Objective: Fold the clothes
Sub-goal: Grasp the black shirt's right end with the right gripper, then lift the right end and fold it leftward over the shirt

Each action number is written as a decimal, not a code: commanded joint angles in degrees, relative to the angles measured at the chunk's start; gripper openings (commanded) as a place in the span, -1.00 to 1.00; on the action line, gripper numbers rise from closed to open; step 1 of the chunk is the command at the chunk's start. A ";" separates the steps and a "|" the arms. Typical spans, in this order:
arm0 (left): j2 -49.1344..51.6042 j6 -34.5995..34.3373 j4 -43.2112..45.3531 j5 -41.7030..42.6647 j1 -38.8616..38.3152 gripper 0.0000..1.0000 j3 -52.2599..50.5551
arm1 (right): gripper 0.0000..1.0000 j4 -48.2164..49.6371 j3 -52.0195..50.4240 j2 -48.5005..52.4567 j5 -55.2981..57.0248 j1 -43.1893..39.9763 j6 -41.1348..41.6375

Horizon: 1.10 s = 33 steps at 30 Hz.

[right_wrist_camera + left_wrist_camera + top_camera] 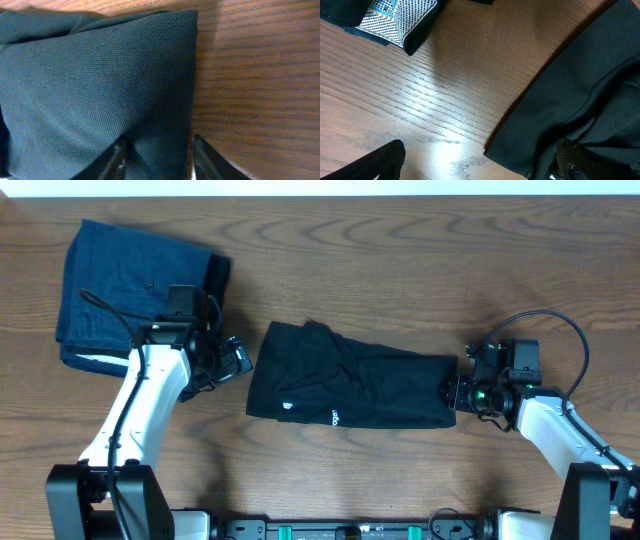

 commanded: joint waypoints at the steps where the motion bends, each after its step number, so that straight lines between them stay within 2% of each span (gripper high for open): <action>1: 0.31 0.09 -0.02 -0.72 0.15 0.96 -0.42 | -0.27 0.17 -0.52 -0.02 -0.24 -0.22 0.50; 10: 0.31 0.11 -0.02 -0.72 0.15 0.96 -0.42 | -0.31 0.96 -0.57 0.79 2.08 -0.22 2.01; 16: 0.31 0.09 -0.02 -0.72 0.15 0.96 -0.42 | -0.53 1.73 -0.57 2.56 1.70 -0.22 3.06; 19: 0.31 0.11 -0.02 -0.72 0.15 0.96 -0.42 | -0.56 2.03 -0.57 3.32 1.70 -0.22 3.06; 20: 0.31 0.09 -0.02 -0.72 0.15 0.96 -0.42 | -0.65 2.03 -0.57 3.32 1.70 -0.22 3.06; 21: 0.31 0.09 -0.02 -0.72 0.15 0.96 -0.42 | -0.91 2.05 -0.55 3.30 1.70 -0.24 3.06; 22: 0.31 0.11 -0.02 -0.72 0.15 0.96 -0.42 | -0.98 2.05 -0.37 3.23 1.70 -0.37 3.06; 25: 0.31 0.11 -0.07 -0.72 0.15 0.96 -0.42 | -0.98 0.46 1.25 2.82 1.70 -1.53 3.06; 33: 0.31 0.09 -0.04 -0.72 0.15 0.96 -0.42 | -0.98 -11.23 11.78 1.03 4.48 -8.57 2.73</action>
